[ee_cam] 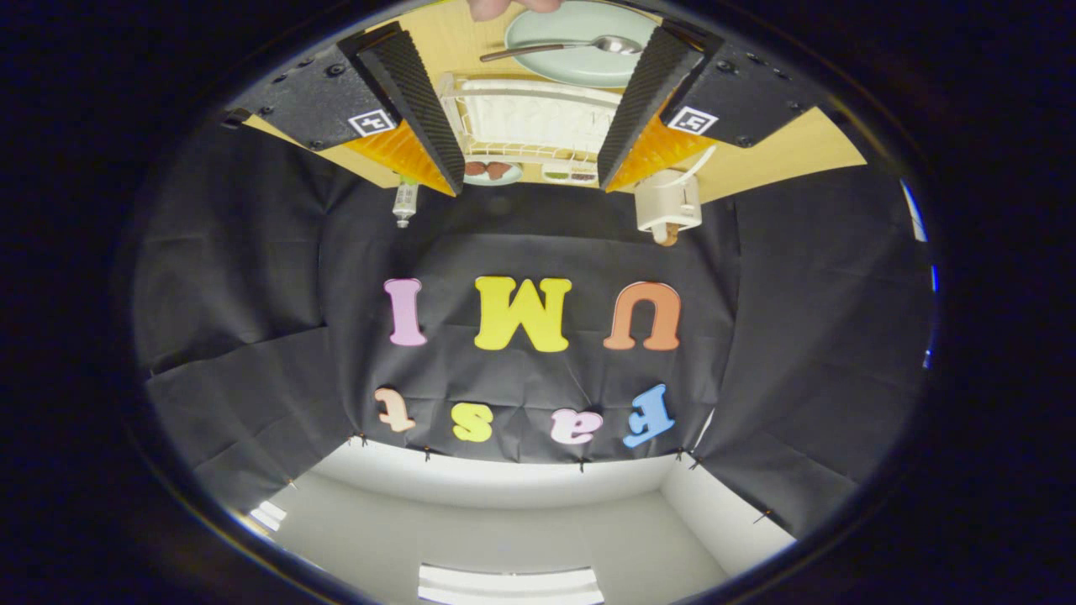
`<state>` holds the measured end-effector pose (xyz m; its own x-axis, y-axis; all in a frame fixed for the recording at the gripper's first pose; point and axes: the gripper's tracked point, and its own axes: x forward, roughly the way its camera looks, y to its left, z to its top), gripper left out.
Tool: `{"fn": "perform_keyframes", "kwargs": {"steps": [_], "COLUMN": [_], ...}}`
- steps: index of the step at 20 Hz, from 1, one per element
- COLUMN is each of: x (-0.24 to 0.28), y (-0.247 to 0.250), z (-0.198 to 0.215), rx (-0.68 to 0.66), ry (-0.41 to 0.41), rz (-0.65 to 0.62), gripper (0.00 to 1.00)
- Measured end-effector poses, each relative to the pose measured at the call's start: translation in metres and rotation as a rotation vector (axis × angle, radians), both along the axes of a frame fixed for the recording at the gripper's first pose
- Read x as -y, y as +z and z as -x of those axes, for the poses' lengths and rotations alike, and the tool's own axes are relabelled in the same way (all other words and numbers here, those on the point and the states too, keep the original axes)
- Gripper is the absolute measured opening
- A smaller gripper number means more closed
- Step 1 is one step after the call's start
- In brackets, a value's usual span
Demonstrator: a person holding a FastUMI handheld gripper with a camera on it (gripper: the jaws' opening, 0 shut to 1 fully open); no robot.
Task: Take the plate from the dish rack, then take the spoon from the basket and place it into the plate.
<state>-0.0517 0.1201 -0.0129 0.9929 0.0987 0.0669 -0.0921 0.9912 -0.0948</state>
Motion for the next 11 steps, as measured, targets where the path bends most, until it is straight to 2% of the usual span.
{"fn": "perform_keyframes", "kwargs": {"steps": [11], "x": [-0.0095], "y": [-0.0044], "z": [-0.0025], "rx": [-0.020], "ry": [0.034], "rz": [-0.048], "gripper": [1.00]}}
